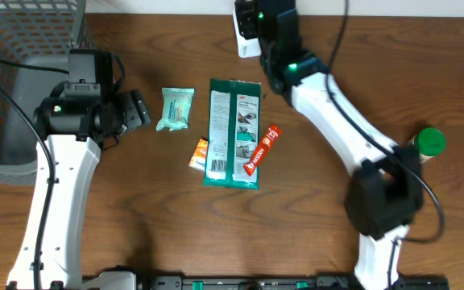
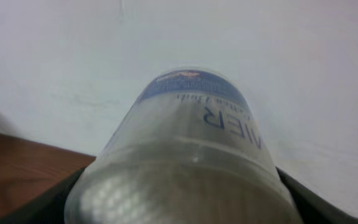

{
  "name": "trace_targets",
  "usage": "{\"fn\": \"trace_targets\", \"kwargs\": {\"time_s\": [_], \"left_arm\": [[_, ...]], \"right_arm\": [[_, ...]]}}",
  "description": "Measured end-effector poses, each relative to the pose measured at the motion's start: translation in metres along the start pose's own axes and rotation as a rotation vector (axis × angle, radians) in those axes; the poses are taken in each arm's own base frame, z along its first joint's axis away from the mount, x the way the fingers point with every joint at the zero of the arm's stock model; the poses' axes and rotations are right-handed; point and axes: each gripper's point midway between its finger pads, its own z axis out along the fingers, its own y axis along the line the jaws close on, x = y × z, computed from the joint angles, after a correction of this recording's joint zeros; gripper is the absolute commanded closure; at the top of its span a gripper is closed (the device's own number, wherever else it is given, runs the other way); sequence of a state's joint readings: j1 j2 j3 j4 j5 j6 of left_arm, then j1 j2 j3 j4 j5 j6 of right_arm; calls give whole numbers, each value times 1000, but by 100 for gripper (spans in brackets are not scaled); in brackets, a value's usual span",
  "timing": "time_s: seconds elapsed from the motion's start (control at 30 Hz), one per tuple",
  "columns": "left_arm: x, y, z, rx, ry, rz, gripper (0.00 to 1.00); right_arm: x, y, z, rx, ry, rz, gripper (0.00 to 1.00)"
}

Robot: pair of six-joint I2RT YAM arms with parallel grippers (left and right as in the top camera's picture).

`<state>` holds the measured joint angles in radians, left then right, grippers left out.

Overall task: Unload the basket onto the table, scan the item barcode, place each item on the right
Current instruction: 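Carry the white tub to the barcode scanner with the right gripper, then set the white tub down beside the Knorr jar at right edge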

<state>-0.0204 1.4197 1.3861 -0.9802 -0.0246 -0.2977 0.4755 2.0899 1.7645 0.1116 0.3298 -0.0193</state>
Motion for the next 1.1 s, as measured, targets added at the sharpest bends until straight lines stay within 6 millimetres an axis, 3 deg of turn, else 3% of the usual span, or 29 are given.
{"fn": "trace_targets", "kwargs": {"time_s": [0.23,0.4,0.5,0.93,1.1], "left_arm": [[0,0,0,0,0,0,15],[0,0,0,0,0,0,15],[0,0,0,0,0,0,15],[0,0,0,0,0,0,15],[0,0,0,1,1,0,15]], "right_arm": [[55,11,45,24,-49,-50,99],[96,9,61,34,5,-96,99],[109,5,66,39,27,-106,99],[104,-2,68,49,7,-99,99],[100,-7,49,35,124,-138,99]]}}
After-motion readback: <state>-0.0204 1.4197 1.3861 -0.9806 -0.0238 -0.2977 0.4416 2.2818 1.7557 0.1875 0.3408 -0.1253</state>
